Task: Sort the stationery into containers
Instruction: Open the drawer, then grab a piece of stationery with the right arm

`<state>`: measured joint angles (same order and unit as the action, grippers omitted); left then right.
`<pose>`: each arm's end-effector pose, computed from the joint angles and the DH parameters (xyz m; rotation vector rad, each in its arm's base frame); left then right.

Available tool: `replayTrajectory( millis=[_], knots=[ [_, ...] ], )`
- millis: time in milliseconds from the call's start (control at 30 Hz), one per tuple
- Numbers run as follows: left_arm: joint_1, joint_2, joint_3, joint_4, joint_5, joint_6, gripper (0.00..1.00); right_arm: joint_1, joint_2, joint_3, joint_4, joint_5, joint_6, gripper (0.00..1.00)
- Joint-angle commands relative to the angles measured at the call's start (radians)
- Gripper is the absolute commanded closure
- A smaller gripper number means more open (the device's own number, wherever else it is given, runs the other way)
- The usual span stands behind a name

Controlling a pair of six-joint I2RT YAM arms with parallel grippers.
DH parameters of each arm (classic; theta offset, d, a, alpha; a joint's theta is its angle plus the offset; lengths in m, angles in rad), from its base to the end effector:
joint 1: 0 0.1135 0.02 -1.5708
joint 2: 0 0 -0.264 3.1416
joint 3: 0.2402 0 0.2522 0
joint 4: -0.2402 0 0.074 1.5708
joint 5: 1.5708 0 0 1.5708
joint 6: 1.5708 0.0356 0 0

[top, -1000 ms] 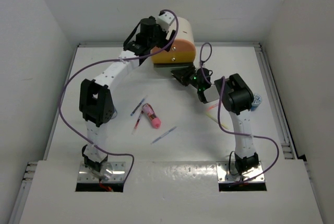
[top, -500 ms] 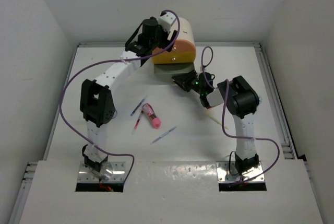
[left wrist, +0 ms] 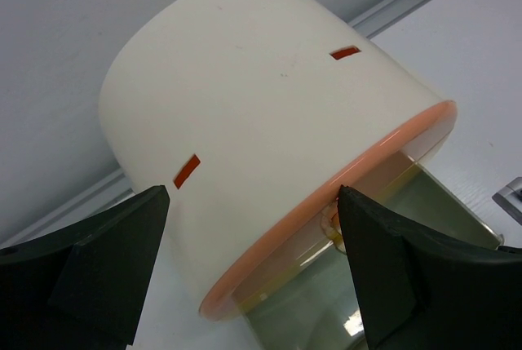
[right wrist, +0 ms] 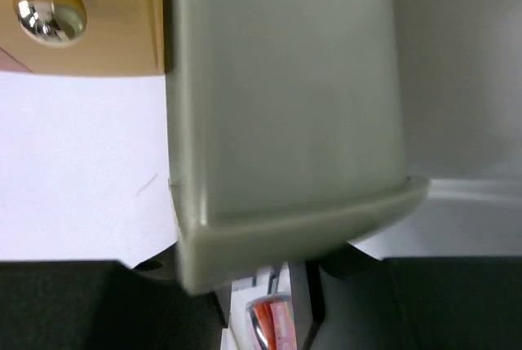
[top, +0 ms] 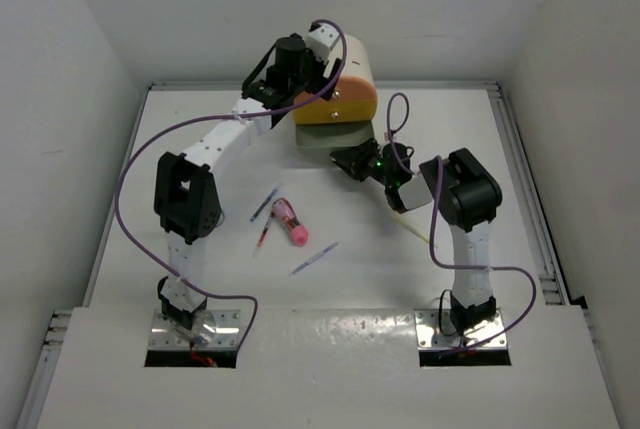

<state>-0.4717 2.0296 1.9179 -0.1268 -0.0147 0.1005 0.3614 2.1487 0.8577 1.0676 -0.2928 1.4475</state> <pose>0.4399 -0.2238 0.3566 0.5025 1.7454 -0.2503 0.3658 0.1492 0.0918 0.8572 1.8896 1.4809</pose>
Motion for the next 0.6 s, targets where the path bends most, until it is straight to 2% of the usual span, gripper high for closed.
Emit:
replayTrajectory(
  millis=[0,67,167,200,300,567],
  knots=[
    [-0.008,-0.019,0.018,0.03,-0.005,-0.012,0.09,0.016,-0.07,-0.009,0.081,-0.04,0.004,0.69],
    [-0.008,-0.019,0.018,0.033,-0.005,-0.008,0.09,0.017,-0.073,-0.013,0.077,-0.042,0.005,0.45],
    [-0.008,-0.022,0.018,0.033,-0.004,-0.012,0.09,0.019,-0.075,-0.017,0.075,-0.051,0.005,0.3],
    [-0.008,-0.023,0.02,0.036,-0.002,-0.013,0.09,0.019,-0.079,-0.02,0.077,-0.054,0.008,0.19],
    [-0.01,-0.026,0.018,0.039,0.002,-0.016,0.09,0.017,-0.092,-0.026,0.08,-0.078,0.008,0.01],
    [-0.018,-0.068,0.03,0.042,0.038,-0.053,0.08,0.053,-0.18,-0.13,0.075,-0.169,-0.022,0.03]
  ],
)
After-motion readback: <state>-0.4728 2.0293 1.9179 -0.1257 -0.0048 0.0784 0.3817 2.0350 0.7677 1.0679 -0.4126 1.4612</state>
